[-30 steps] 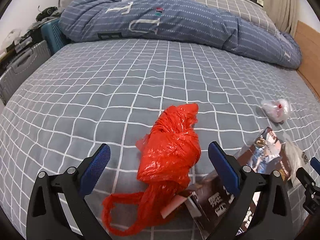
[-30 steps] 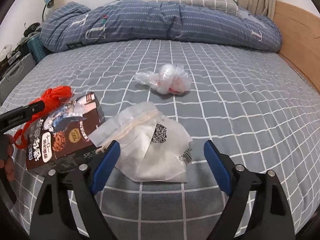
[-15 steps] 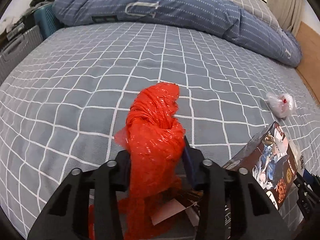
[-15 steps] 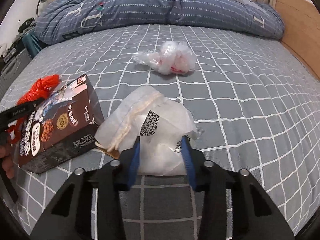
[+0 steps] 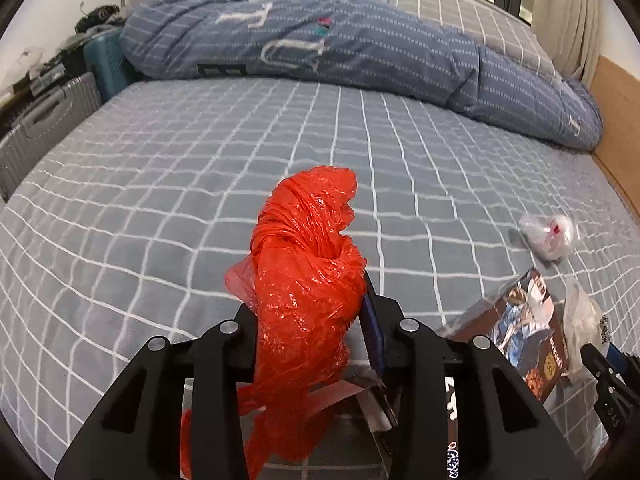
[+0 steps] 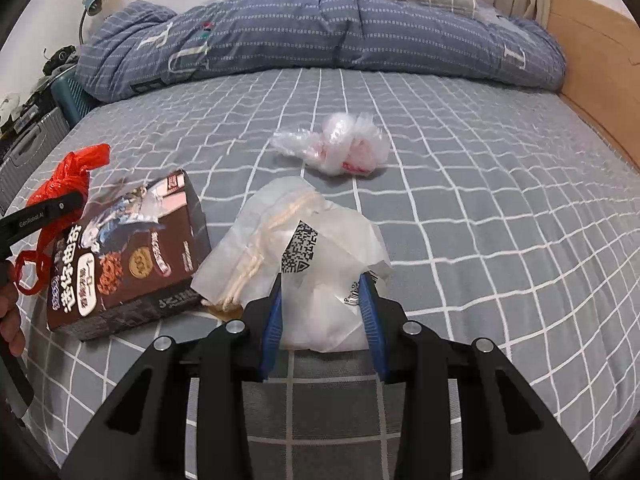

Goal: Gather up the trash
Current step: 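Carry the red bag and white QR-code bag with both grippers over the black bin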

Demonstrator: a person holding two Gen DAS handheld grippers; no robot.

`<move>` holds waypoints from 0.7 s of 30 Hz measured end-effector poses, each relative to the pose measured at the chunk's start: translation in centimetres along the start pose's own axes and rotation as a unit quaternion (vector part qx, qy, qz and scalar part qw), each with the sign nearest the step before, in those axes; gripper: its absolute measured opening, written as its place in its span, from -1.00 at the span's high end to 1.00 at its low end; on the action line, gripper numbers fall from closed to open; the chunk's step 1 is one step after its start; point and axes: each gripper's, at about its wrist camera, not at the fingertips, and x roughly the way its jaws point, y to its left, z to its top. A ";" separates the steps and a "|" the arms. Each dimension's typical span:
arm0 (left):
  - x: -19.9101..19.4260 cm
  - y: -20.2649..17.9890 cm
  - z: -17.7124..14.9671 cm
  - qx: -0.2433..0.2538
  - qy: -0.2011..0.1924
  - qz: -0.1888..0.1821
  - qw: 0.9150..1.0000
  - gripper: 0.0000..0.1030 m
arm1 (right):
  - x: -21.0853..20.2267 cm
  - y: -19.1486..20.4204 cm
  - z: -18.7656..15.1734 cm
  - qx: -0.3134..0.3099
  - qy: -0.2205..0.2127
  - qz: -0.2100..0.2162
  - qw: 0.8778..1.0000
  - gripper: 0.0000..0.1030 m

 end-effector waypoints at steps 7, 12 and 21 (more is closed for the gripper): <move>-1.6 0.5 0.7 -0.003 -0.020 0.019 1.000 0.29 | -1.5 -0.1 0.7 0.002 -0.014 0.000 1.000 0.33; -2.8 0.4 1.1 0.000 -0.029 0.025 0.999 0.29 | -2.9 -0.2 1.2 0.002 -0.025 0.001 1.000 0.33; -5.5 1.3 1.6 -0.006 -0.043 0.042 0.998 0.29 | -5.2 0.2 2.0 -0.004 -0.042 0.006 0.999 0.33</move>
